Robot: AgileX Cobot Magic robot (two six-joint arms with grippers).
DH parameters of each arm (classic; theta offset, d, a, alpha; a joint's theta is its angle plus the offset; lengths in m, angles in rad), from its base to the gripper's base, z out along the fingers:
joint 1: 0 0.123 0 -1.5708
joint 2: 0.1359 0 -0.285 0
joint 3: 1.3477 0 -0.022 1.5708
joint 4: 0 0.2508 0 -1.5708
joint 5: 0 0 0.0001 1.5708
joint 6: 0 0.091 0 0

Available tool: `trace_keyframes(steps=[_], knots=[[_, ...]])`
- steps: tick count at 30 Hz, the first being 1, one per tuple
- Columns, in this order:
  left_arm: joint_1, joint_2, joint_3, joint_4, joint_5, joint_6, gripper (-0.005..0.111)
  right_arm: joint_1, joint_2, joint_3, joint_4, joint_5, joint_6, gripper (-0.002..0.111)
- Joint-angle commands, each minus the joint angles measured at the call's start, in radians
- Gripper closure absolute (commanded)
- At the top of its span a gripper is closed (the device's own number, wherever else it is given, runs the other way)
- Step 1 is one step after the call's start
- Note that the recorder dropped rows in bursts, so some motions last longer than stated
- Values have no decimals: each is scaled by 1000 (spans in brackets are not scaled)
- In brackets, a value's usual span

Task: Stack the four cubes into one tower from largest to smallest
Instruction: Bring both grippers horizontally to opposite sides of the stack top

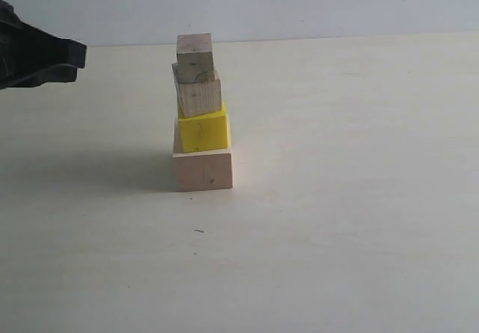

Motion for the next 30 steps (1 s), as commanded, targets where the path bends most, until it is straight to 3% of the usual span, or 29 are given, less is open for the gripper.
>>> trace_keyframes(steps=[1,6,9,14,18,24,30], knots=[[53,59,6,-180,11,148,107,1,18,-1,7,117,54,108],[62,156,6,-599,68,483,107,1,20,1,3,179,72,108],[108,210,-1,-780,173,635,107,1,20,1,-48,221,116,108],[208,266,-24,-859,288,726,107,1,23,6,-51,279,164,108],[262,270,-38,-866,363,752,107,1,2,111,21,231,139,108],[270,282,-41,-966,445,842,107,1,-59,300,220,122,-16,108],[270,366,-41,-1123,533,967,107,3,-61,309,310,232,-64,108]])
